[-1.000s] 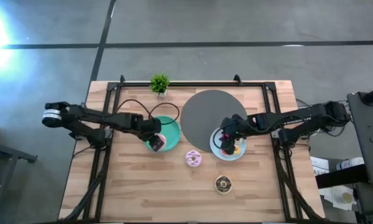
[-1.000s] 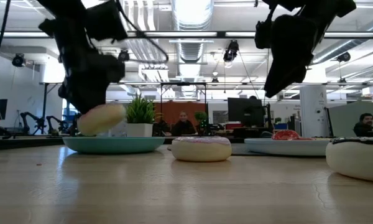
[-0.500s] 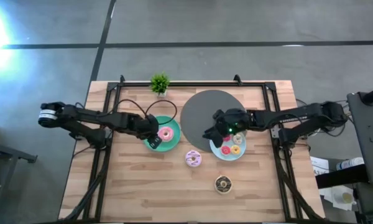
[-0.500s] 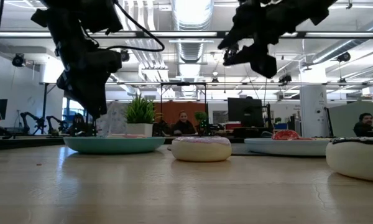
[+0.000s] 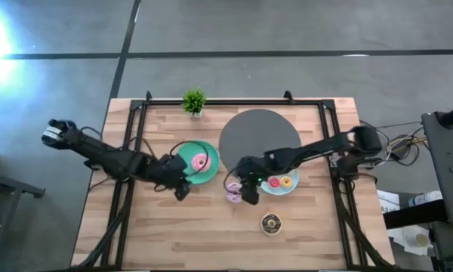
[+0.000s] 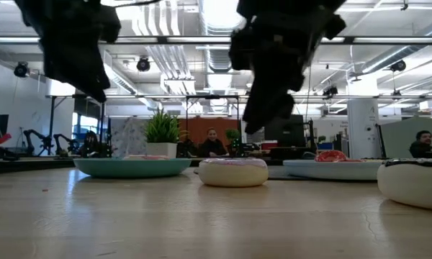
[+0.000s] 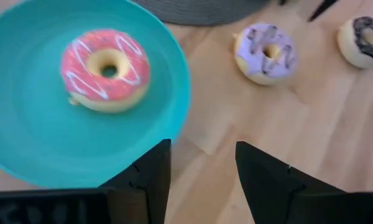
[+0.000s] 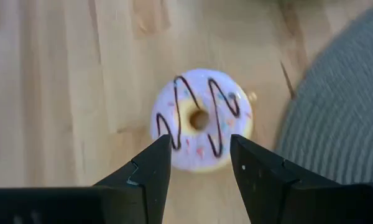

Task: Pick & Place donuts
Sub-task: Put the large purple donut on the green plate

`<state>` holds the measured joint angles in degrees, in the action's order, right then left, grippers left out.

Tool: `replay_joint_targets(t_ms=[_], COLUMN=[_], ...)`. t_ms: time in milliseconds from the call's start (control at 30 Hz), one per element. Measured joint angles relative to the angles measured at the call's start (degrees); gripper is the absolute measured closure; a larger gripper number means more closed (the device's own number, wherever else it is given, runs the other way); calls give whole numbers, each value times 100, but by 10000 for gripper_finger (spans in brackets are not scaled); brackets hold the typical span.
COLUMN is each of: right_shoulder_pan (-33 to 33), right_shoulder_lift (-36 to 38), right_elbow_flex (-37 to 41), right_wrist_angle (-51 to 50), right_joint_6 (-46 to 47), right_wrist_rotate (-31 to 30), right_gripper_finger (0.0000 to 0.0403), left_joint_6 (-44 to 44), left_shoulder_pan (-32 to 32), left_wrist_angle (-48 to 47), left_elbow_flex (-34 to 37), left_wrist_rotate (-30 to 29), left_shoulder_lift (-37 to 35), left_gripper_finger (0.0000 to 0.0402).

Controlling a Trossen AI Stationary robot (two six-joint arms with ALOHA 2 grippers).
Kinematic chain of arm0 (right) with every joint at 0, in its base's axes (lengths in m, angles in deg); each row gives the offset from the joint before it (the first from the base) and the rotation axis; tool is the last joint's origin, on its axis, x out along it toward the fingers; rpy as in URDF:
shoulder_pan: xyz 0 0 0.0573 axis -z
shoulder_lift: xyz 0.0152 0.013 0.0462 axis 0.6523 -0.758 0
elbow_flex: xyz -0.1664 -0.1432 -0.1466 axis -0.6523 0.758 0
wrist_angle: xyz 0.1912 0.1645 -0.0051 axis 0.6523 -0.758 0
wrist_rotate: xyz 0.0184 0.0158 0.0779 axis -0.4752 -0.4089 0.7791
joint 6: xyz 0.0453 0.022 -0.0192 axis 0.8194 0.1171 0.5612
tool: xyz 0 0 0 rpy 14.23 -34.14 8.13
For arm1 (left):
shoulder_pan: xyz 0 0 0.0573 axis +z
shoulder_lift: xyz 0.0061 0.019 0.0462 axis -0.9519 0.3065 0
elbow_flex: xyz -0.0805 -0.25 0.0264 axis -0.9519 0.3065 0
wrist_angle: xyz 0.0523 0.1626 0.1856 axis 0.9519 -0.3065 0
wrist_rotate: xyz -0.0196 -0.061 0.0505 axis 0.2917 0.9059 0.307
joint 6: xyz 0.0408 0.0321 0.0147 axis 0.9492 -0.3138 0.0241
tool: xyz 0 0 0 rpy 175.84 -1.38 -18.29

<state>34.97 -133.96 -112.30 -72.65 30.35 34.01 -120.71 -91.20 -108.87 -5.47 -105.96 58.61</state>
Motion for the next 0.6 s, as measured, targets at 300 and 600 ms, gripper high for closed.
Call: replay_joint_targets(t_ms=[300,600], right_shoulder_pan=[-3,-7], right_shoulder_lift=[-1014,-1723], right_elbow_flex=[-1028,-1650], right_wrist_angle=[-862,-1172], right_joint_6=[-957,-1168], right_wrist_rotate=[-464,-196], right_gripper_finger=[245,251], left_joint_6=[-1341,-2138], left_shoulder_pan=[-1069,-1692], left_wrist_angle=[-223,-623], left_elbow_flex=[4,9], left_wrist_rotate=[-763,-1125], left_shoulder_lift=[-4,-4], left_gripper_finger=[248,248])
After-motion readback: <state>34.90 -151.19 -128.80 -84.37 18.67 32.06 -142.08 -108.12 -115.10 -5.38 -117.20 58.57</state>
